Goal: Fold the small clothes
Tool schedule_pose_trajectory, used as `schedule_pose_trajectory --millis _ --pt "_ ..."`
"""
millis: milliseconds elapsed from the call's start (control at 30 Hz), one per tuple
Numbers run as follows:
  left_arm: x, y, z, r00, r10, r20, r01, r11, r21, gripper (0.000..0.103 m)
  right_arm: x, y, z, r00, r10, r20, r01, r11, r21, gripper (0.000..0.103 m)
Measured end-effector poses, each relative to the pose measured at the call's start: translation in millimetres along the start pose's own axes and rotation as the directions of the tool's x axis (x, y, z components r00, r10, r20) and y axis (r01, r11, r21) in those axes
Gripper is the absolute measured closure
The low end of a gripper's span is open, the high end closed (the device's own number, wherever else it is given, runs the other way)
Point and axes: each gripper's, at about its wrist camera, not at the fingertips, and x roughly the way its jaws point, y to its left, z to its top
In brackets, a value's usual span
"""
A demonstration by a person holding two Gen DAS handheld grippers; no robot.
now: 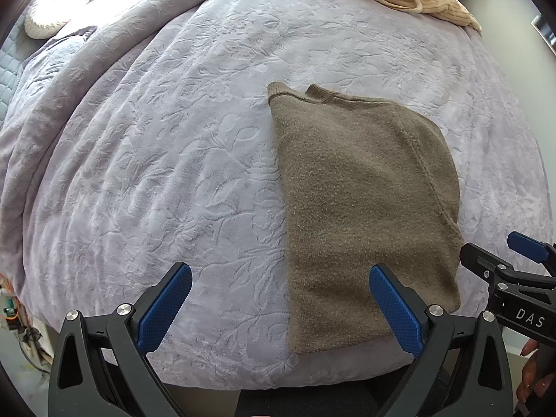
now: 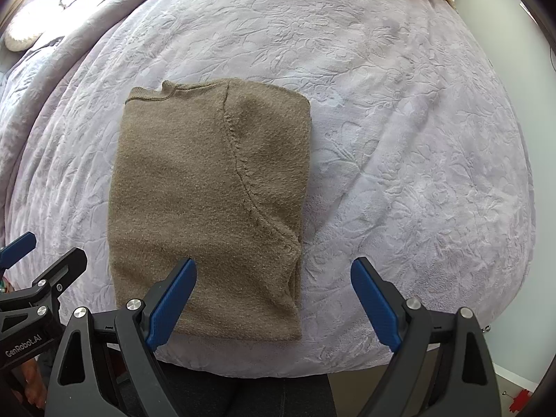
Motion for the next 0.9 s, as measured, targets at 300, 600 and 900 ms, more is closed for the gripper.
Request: schedule_pose_trajectory --millis 300,600,900 --pt "-0.2 -1.2 1.3 1.000 0.001 -0.004 -0.001 1.000 -0.011 0.001 0.2 0.6 0.9 1.000 -0.002 0.000 0.002 1.000 -0.004 0.011" --pt "1.0 -0.9 0.8 1.000 0.008 -0.010 -0.008 1.000 -0.009 0.001 0.9 1.2 1.8 1.000 -0.002 0.000 0.002 1.000 -0.009 0.011" --pt "0.6 -0.2 1.1 1.000 0.012 -0.011 -0.012 1.000 -0.019 0.001 0.8 1.9 1.0 1.000 -0.001 -0.001 0.001 1.000 -0.008 0.011"
